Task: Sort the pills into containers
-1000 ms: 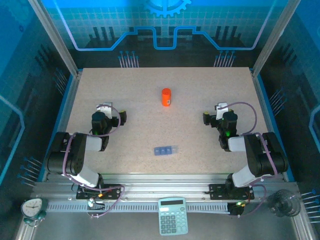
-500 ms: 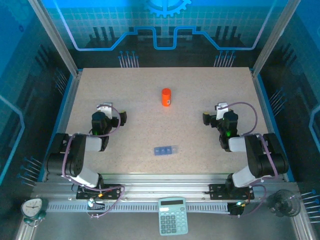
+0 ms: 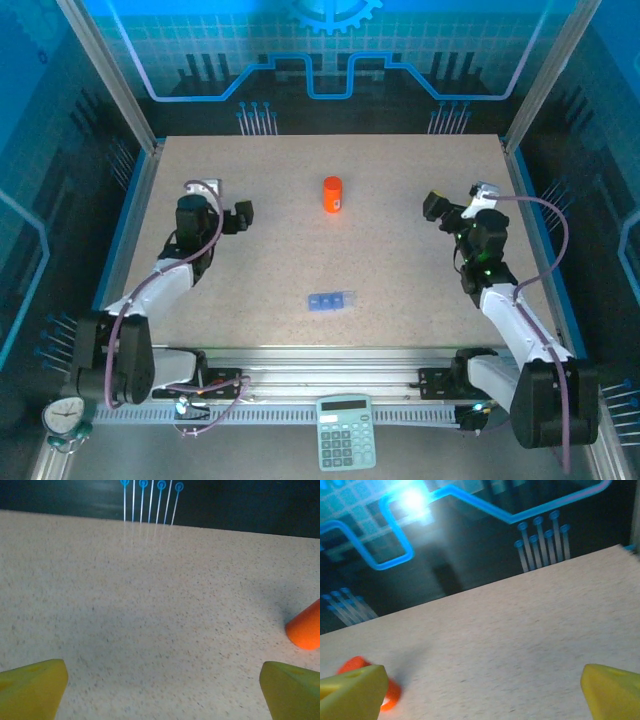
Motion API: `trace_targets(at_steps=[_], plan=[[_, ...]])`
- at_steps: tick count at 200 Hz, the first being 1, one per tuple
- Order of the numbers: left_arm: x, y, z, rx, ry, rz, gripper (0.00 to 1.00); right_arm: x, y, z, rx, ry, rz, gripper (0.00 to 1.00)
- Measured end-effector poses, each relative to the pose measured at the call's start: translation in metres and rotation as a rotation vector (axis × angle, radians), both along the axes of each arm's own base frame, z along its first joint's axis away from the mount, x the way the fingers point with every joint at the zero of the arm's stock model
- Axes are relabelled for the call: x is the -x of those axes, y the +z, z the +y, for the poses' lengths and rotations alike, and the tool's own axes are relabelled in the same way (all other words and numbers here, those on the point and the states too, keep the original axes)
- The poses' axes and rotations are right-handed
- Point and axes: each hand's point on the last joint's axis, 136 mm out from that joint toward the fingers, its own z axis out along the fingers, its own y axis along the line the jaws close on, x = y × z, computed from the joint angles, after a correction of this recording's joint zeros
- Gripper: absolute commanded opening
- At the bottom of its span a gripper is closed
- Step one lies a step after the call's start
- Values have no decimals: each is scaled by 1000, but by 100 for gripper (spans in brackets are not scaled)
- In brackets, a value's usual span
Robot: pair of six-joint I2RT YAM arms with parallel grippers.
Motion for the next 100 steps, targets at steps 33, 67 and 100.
trace_targets(at_steps=[33, 67, 100], plan=[[21, -2, -3, 123, 70, 94, 99, 6, -14, 37, -97, 192, 152, 100], [37, 2, -24, 221, 67, 122, 99, 24, -39, 94, -96, 392, 330, 100], [46, -3, -57, 245, -4, 161, 99, 62, -73, 152, 15, 566, 482, 100]])
